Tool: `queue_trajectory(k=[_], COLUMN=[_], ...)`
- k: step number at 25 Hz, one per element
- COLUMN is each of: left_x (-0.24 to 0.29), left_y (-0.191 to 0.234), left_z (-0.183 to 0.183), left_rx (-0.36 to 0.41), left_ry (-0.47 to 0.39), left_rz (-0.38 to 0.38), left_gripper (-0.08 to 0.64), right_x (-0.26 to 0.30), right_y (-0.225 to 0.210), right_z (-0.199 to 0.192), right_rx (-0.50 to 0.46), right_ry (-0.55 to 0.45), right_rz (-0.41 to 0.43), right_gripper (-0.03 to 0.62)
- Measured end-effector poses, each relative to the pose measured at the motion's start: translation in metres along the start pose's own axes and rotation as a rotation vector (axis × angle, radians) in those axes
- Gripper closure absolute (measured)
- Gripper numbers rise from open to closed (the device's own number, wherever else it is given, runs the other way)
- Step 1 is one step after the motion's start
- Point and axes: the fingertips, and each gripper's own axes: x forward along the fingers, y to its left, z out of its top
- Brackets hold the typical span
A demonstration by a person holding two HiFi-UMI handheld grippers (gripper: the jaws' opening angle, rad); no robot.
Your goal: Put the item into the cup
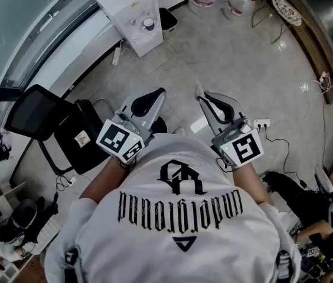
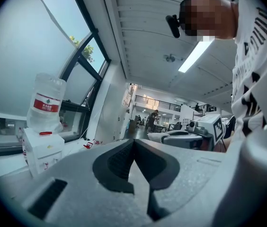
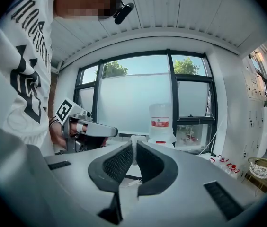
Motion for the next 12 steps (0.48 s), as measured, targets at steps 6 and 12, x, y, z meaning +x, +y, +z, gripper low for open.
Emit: queue_trajectory(k=[6,12], left_x=[-0.001,-0.01], left_y=[0.059,0.126], left_z=[0.012,0.034], left_rx=[-0.01,-0.016], left_ry=[-0.009,-0.024], left_rz=[0.011,0.025], left_gripper=[0.545,0.545], right_x=[0.056,0.119], right_y=[-0.011,-0.021], right_z=[0.002,0.024], right_rx=[0.008,-0.004], right_ry=[0.044,0.033], right_rz=[-0.006,-0.008], right_gripper=[0.56,0.56])
